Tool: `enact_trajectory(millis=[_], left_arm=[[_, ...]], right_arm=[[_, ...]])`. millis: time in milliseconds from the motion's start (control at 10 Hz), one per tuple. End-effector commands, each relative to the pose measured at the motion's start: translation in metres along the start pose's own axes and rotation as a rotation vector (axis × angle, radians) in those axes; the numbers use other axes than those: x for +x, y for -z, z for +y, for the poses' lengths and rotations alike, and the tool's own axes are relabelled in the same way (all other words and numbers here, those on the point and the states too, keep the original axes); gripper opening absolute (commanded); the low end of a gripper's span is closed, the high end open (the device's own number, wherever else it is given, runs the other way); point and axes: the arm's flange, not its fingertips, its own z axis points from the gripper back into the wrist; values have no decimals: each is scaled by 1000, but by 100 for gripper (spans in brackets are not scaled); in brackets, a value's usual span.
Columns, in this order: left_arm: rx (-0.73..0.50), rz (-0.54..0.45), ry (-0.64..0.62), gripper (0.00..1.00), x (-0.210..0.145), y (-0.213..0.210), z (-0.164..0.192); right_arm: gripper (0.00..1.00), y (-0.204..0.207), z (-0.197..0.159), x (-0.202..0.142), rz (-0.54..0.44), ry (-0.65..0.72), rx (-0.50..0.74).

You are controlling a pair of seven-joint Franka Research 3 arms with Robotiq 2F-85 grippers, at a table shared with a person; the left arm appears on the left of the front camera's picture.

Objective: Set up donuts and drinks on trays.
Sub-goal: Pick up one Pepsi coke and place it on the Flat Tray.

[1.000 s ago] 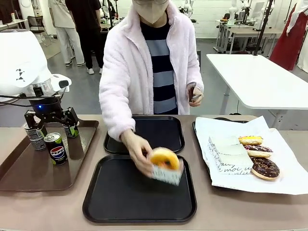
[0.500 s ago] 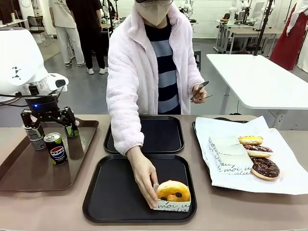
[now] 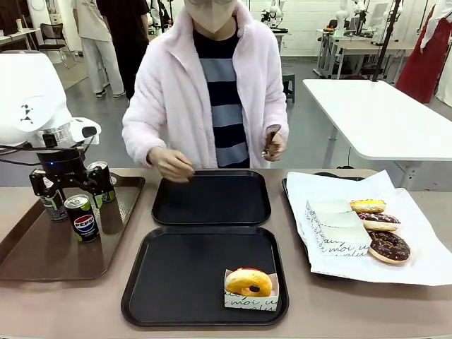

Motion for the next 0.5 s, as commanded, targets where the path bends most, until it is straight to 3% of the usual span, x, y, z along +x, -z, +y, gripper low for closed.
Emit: enact_trajectory(millis=[0, 200, 300, 400], left_arm=[[6, -3, 24, 100, 6, 9, 2], [1, -11, 20, 100, 12, 16, 2], [-4, -26, 28, 94, 11, 17, 3], [9, -34, 41, 48, 11, 16, 3]], right_arm=[[100, -1, 0, -1, 13, 13, -4], [100, -1, 0, -1, 13, 13, -4], [100, -1, 0, -1, 13, 13, -4], [100, -1, 0, -1, 13, 13, -4]])
